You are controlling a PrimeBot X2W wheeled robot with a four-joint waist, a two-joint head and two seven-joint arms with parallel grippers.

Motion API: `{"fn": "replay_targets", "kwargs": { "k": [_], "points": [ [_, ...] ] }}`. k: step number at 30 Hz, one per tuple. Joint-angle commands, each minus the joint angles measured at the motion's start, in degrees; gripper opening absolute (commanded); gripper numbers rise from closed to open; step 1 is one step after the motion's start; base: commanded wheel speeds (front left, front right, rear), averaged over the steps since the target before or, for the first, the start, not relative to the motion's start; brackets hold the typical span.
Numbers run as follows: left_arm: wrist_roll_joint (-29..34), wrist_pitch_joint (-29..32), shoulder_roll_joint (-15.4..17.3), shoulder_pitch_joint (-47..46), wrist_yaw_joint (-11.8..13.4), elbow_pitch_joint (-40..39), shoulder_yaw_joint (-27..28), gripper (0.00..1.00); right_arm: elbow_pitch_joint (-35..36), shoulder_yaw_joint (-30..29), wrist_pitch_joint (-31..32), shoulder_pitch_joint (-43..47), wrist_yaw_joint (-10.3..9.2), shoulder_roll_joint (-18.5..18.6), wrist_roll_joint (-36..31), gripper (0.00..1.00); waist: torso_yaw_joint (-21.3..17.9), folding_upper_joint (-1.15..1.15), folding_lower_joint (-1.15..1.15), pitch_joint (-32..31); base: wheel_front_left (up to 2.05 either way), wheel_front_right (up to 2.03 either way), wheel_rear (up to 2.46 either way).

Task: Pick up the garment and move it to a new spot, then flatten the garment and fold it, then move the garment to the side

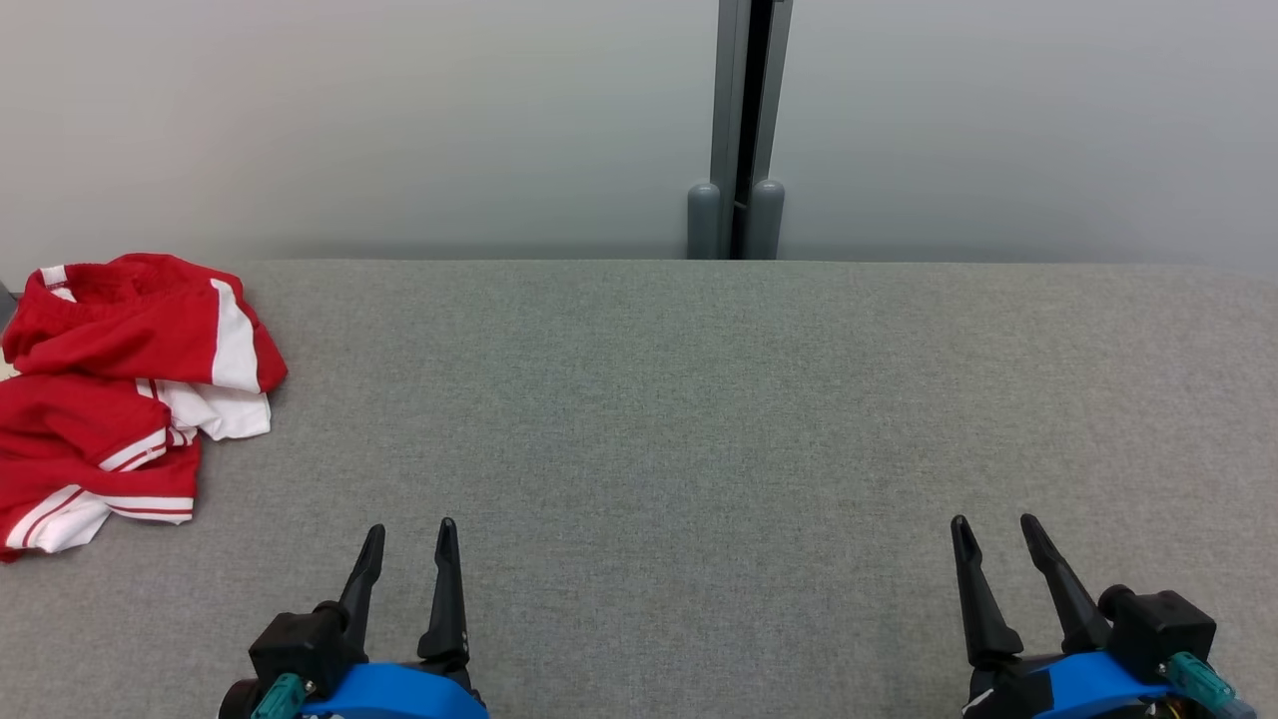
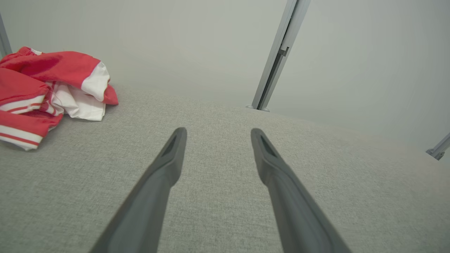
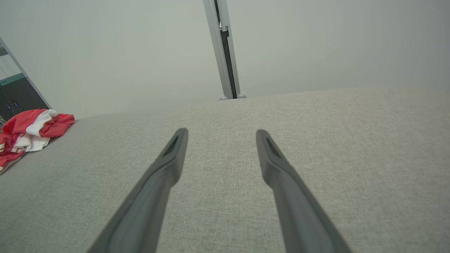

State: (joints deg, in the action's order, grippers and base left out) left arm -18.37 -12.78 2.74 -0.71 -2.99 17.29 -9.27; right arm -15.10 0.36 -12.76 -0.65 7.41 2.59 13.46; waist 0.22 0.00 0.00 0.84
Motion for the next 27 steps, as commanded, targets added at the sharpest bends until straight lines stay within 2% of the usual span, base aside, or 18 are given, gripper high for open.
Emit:
{"fn": "replay_targets", "kwargs": {
  "k": [1, 20, 27],
  "points": [
    [1.1, -0.56, 0.19, -0.62, 0.35, 0.14, -0.04, 1.0, 0.06, 0.1, -0.59, 0.62, 0.12, 0.4, -1.01, 1.0, 0.0, 0.0, 0.0, -0.04, 0.0, 0.0, 0.0],
    [6.72, -2.5, 0.19, -0.81, 0.82, 3.7, 0.55, 1.0, -1.01, 0.22, -2.55, 0.94, 0.09, 0.45, -8.98, 1.0, 0.15, 0.0, 0.0, -0.19, 0.0, 0.0, 0.0],
    [6.03, -2.5, 0.19, -1.05, 0.77, 4.57, 0.6, 1.0, -1.23, 0.04, -2.54, 0.82, 0.09, 0.45, -8.95, 1.0, 0.22, 0.0, 0.0, -0.34, 0.0, 0.0, 0.0]
  ]
}}
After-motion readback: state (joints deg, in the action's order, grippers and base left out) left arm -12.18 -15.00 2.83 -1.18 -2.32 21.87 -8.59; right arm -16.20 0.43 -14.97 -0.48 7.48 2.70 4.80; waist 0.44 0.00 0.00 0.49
